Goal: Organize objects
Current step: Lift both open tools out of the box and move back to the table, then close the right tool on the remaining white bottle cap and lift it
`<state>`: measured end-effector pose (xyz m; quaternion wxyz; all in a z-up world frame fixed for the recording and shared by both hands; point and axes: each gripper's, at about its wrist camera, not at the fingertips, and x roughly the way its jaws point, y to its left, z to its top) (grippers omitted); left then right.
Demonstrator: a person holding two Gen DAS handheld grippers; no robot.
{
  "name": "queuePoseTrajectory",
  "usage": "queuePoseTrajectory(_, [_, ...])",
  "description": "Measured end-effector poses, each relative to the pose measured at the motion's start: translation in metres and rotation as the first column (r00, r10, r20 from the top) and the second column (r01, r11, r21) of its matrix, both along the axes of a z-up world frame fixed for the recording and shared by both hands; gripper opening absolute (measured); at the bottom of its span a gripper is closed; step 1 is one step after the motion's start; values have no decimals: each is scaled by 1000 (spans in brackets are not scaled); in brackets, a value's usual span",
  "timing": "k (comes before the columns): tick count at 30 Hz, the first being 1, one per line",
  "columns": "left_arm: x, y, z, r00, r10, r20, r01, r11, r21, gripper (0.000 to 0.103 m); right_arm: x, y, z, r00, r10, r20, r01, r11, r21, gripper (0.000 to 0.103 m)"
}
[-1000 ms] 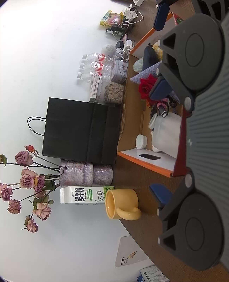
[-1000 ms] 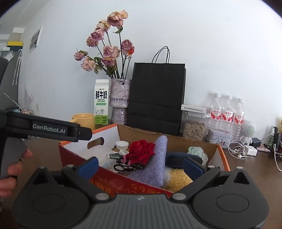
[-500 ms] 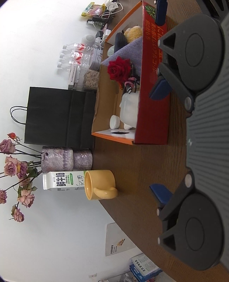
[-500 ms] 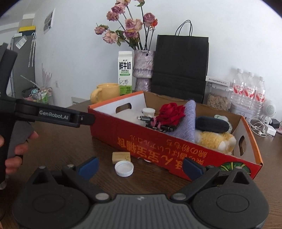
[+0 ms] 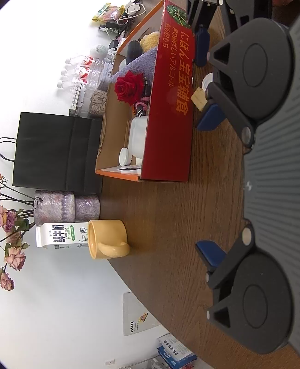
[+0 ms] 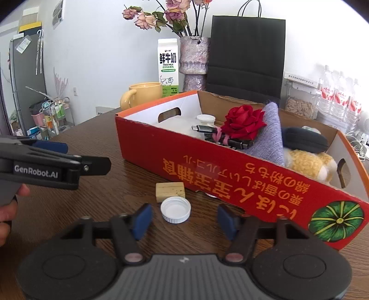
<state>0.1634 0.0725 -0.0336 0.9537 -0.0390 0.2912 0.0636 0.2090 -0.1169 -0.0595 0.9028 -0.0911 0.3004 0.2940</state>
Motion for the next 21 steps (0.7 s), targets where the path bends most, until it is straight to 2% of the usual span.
queuePoseTrajectory(4, [2, 0, -2, 1000, 0, -10, 0, 1000, -10, 103, 1, 2, -1, 1000, 7, -5, -7, 1000, 7, 45])
queuePoseTrajectory(8, [3, -1, -3, 1000, -2, -14, 2, 1000, -14, 103, 0, 1, 0, 1000, 19, -6, -19, 1000, 18, 27])
queuePoseTrajectory(21, [10, -19, -4, 999, -30, -25, 30, 1000, -7, 103, -9, -12, 6, 998, -7, 63, 4, 999, 48, 27])
